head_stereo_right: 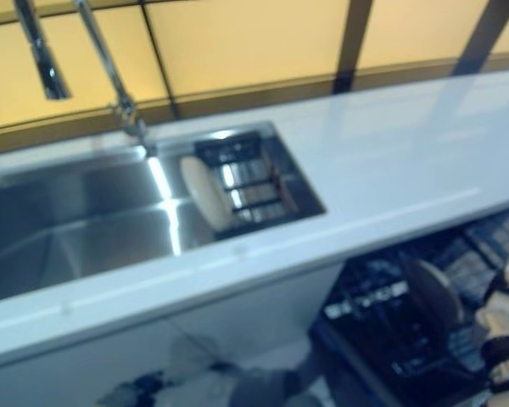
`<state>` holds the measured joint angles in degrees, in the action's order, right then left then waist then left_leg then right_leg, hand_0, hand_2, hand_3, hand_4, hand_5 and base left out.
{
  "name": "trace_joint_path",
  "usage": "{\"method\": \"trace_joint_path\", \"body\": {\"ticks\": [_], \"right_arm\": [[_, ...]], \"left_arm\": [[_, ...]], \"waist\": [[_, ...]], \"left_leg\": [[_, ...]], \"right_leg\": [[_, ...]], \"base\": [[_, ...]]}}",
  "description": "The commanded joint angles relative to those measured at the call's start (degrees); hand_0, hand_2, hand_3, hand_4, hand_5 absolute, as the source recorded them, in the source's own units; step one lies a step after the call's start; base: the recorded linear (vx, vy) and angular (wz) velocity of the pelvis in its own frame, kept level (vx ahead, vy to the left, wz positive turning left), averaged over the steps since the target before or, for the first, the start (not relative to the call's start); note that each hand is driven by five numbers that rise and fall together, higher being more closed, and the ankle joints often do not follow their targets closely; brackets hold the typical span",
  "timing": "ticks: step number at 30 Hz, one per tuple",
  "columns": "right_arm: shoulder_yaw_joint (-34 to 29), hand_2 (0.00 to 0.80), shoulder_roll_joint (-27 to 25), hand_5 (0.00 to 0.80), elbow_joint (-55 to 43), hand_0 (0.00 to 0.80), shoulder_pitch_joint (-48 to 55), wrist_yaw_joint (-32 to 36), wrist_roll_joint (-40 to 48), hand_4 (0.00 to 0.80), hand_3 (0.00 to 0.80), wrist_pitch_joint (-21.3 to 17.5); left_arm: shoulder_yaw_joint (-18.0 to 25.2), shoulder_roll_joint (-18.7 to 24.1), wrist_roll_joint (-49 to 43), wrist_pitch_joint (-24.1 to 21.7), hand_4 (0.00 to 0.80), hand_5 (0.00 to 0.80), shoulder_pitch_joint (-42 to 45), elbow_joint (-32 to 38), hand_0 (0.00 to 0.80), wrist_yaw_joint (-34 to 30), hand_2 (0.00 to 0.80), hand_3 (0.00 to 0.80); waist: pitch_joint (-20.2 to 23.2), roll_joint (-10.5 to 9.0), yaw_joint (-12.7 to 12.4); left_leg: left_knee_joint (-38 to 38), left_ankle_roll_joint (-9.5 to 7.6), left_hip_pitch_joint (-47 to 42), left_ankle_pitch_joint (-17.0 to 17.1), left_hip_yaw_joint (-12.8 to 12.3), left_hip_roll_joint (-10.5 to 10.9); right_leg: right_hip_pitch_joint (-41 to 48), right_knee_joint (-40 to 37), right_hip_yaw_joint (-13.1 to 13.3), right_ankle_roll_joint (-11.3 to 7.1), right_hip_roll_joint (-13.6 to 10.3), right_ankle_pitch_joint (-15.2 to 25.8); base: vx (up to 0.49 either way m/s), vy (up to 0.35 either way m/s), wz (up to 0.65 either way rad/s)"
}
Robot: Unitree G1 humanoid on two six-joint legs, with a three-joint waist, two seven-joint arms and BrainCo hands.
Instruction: Take plates into dishwasher
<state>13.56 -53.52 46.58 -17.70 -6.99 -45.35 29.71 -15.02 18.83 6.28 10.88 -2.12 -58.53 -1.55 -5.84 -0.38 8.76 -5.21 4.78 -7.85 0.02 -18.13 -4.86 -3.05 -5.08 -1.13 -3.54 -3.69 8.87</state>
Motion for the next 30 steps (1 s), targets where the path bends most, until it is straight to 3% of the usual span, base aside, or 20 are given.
{"method": "trace_joint_path", "body": {"ticks": [1, 11, 16, 22, 26, 29, 30], "right_arm": [[-0.7, 0.0, -5.3, 0.0, 0.8, 0.0, -2.8, -1.4, 0.0, 0.0, 0.0, 2.8], [-6.3, 0.0, -17.7, 0.0, 8.0, 0.0, -6.6, -3.7, 4.3, 0.0, 0.0, 0.9], [-4.4, 0.0, -25.2, 0.0, 7.7, 0.0, -13.2, -3.3, 7.4, 0.0, 0.0, -0.8], [10.0, 0.0, -31.0, 0.0, 2.5, 0.0, -35.1, -3.3, 7.7, 0.0, 0.0, -2.5], [24.2, 0.0, -31.7, 0.0, -2.4, 0.0, -52.1, -4.0, 4.8, 0.0, 0.0, -7.2], [30.7, 0.0, -31.2, 0.0, -5.3, 0.0, -59.0, -4.1, 1.3, 0.0, 0.0, -11.3], [34.7, 0.0, -30.7, 0.0, -9.3, 0.0, -63.1, -2.3, -1.2, 0.0, 0.0, -14.9]], "left_arm": [[0.0, 1.7, -0.8, 0.1, 0.0, 0.0, -1.1, -2.0, 0.0, 1.1, 0.0, 0.0], [-0.6, 2.1, 1.7, 0.8, 0.0, 0.0, -1.4, -2.5, 0.0, 2.1, 0.0, 0.0], [-1.4, 3.0, 2.3, 1.4, 0.0, 0.0, -1.6, -2.6, 0.0, 1.9, 0.0, 0.0], [-2.5, 3.5, 4.4, 1.3, 0.0, 0.0, -1.9, -2.6, 0.0, 3.0, 0.0, 0.0], [-2.4, 3.4, 5.9, 0.3, 0.0, 0.0, -1.0, -3.2, 0.0, 3.4, 0.0, 0.0], [-2.0, 3.2, 6.1, 0.2, 0.0, 0.0, -0.4, -3.1, 0.0, 3.4, 0.0, 0.0], [-2.0, 3.2, 6.2, 0.3, 0.0, 0.0, 0.1, -3.1, 0.0, 3.8, 0.0, 0.0]], "waist": [[1.0, -1.77, 0.1], [1.7, -3.18, 0.3], [1.8, -3.65, -0.2], [1.7, -4.28, -1.4], [2.1, -4.56, -2.6], [2.3, -4.42, -3.2], [2.4, -4.73, -4.2]], "left_leg": [[0.2, -2.62, -2.0, -2.0, 1.7, 1.0], [0.2, -2.54, -2.5, -1.7, 1.3, 0.7], [0.2, -2.25, -2.5, -1.4, 1.7, 0.6], [0.2, -1.95, -2.1, -1.1, 2.6, 0.8], [0.2, -1.79, -1.7, -0.9, 3.7, 1.0], [0.2, -1.83, -1.4, -0.8, 4.5, 1.2], [0.2, -1.89, -0.8, -0.6, 5.3, 1.4]], "right_leg": [[0.4, 0.1, 3.2, -5.37, 0.4, -0.4], [1.1, 0.1, 3.5, -5.13, 1.0, -0.4], [1.5, 0.1, 2.9, -4.87, 0.8, -0.6], [2.3, 0.1, 1.6, -4.52, 0.5, -1.4], [3.5, 0.1, -0.3, -4.35, 0.1, -2.2], [4.0, 0.1, -1.4, -4.31, -0.2, -2.7], [4.3, 0.1, -2.3, -4.26, -0.3, -3.0]], "base": [[0.035, 0.022, -0.22], [0.016, 0.0, -0.04], [0.004, -0.02, -0.01], [0.006, -0.001, 0.0], [0.056, -0.005, 0.09], [0.055, -0.023, 0.21], [0.046, -0.037, 0.28]]}}
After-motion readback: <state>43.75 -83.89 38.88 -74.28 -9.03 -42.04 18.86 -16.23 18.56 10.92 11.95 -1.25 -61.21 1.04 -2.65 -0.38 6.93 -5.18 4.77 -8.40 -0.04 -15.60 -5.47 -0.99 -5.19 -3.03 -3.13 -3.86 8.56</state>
